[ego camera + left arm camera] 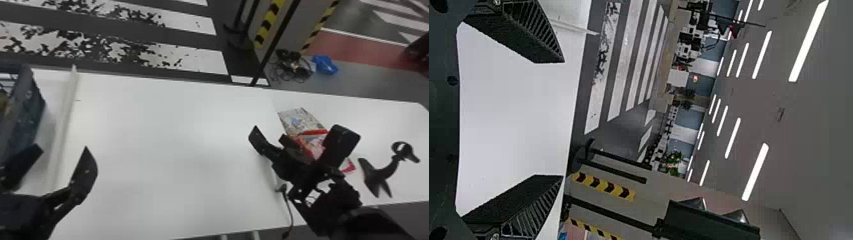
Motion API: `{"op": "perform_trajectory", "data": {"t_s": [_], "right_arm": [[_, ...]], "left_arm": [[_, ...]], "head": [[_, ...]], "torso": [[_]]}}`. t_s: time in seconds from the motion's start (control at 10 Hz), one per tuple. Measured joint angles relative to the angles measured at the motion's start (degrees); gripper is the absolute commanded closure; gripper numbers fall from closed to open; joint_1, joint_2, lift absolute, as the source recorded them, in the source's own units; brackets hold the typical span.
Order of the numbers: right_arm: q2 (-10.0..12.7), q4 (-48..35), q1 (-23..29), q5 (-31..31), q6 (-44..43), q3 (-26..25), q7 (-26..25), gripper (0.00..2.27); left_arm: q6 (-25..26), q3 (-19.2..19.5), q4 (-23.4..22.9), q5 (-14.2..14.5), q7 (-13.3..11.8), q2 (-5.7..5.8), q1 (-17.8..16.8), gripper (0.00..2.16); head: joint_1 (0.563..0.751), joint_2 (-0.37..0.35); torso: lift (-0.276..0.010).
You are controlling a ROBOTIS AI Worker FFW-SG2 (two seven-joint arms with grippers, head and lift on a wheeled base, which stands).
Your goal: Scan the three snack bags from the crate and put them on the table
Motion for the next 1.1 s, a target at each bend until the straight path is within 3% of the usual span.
{"op": "perform_trajectory", "data": {"t_s": [0.2, 0.4, 0.6, 0.9, 1.1], "right_arm": [[2.60, -1.44, 4.11, 7.61, -9.27, 9.52, 2.73, 0.06], [2.93, 1.37, 7.82, 15.42, -25.27, 17.76, 2.75, 0.07], [2.56, 7.24, 10.25, 18.73, -37.99, 22.14, 2.58, 0.08], [1.27, 9.93, 10.95, 20.58, -44.18, 22.72, 2.48, 0.08], [0.41, 10.22, 11.33, 22.63, -45.39, 23.75, 2.49, 0.08]], "left_arm": [[1.52, -0.39, -1.22, -0.79, 0.77, 0.01, 0.05, 0.04], [2.27, -0.15, -2.00, -0.93, 0.90, 0.08, 0.22, 0.04], [4.42, 2.71, -2.77, 0.16, 0.11, 0.47, 0.30, 0.04], [7.53, 15.35, -5.40, 8.65, -3.34, 0.35, 0.74, 0.04], [11.06, 24.12, -5.28, 15.01, -4.91, 0.05, -1.98, 0.04]], "head": [[0.695, -0.145], [0.695, -0.070], [0.695, -0.009], [0.695, 0.115], [0.695, 0.204]], "torso": [[-0.094], [-0.094], [-0.094], [-0.094], [-0.094]]}}
